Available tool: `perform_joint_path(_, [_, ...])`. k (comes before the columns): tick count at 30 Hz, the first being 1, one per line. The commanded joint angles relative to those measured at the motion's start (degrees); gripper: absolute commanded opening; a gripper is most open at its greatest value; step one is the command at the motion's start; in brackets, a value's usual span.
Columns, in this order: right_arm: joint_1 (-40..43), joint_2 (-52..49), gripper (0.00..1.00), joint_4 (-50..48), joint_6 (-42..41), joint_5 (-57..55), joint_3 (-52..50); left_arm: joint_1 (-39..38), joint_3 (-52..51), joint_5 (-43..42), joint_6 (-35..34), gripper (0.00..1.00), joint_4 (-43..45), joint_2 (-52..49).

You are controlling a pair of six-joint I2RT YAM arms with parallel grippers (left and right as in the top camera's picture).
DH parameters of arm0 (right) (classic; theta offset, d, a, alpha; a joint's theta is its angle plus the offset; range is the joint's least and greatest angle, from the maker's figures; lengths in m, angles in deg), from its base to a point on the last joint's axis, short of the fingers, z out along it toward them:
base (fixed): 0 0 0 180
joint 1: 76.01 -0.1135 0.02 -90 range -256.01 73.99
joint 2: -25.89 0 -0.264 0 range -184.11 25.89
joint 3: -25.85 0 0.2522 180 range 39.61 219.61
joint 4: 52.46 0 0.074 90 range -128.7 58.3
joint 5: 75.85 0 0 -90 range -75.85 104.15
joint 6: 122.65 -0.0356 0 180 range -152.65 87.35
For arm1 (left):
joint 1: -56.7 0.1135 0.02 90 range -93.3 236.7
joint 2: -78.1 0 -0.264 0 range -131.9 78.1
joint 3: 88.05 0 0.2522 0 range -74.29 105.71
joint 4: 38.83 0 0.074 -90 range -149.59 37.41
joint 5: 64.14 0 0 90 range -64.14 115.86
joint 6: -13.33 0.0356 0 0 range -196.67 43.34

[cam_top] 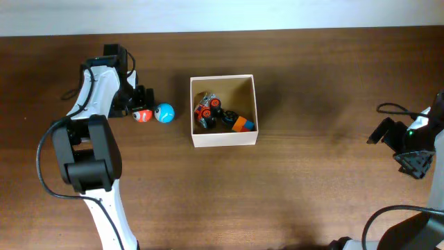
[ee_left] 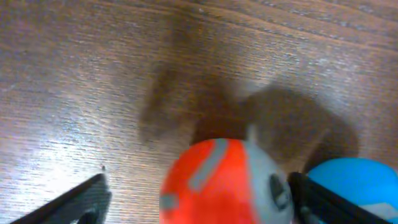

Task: Pack container
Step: 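Close the left gripper on the red ball and lift it, then carry the red ball with the left gripper into the box and release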

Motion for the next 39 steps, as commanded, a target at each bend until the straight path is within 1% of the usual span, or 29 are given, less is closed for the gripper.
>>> perform_joint_path(1, [0.4, -0.4, 0.99, -0.2, 0.6, 0.3, 0.0, -0.3, 1.2, 0.3, 0.9, 0.77, -0.4, -0.1])
perform_joint_path(5, [0.4, -0.4, 0.99, -0.2, 0.6, 0.3, 0.0, -0.3, 1.4, 0.3, 0.9, 0.61, -0.8, -0.1])
perform_joint_path(9, [0.4, -0.4, 0.99, -0.2, 0.6, 0.3, 0.0, -0.3, 1.4, 0.3, 0.9, 0.54, -1.0, -0.1])
perform_joint_path(10, [0.4, -0.4, 0.99, -0.2, 0.6, 0.3, 0.0, -0.3, 1.5, 0.3, 0.9, 0.5, -1.0, -0.1])
perform_joint_path(11, [0.4, -0.4, 0.98, -0.2, 0.6, 0.3, 0.0, -0.3, 1.6, 0.3, 0.9, 0.47, -1.0, -0.1])
perform_joint_path(14, [0.4, -0.4, 0.99, -0.2, 0.6, 0.3, 0.0, -0.3, 2.5, 0.3, 0.9, 0.47, -2.0, -0.1])
perform_joint_path(18, [0.4, -0.4, 0.99, -0.2, 0.6, 0.3, 0.0, -0.3, 6.6, 0.3, 0.9, 0.47, -5.3, -0.1])
perform_joint_path(25, [0.4, -0.4, 0.99, -0.2, 0.6, 0.3, 0.0, -1.5, 21.4, 0.3, 0.9, 0.47, -14.9, -0.1])
perform_joint_path(29, [0.4, -0.4, 0.99, -0.2, 0.6, 0.3, 0.0, -5.0, 29.9, 0.2, 0.9, 0.47, -20.7, -0.1])
perform_joint_path(32, [0.4, -0.4, 0.99, -0.2, 0.6, 0.3, 0.0, -8.8, 34.4, -1.3, 0.9, 0.47, -23.8, -0.1])
perform_joint_path(35, [0.4, -0.4, 0.99, -0.2, 0.6, 0.3, 0.0, -13.1, 35.9, -2.7, 0.9, 0.48, -24.7, -0.1])
perform_joint_path(39, [0.4, -0.4, 0.99, -0.2, 0.6, 0.3, 0.0, -19.0, 35.9, -2.6, 1.0, 0.48, -24.6, -0.3])
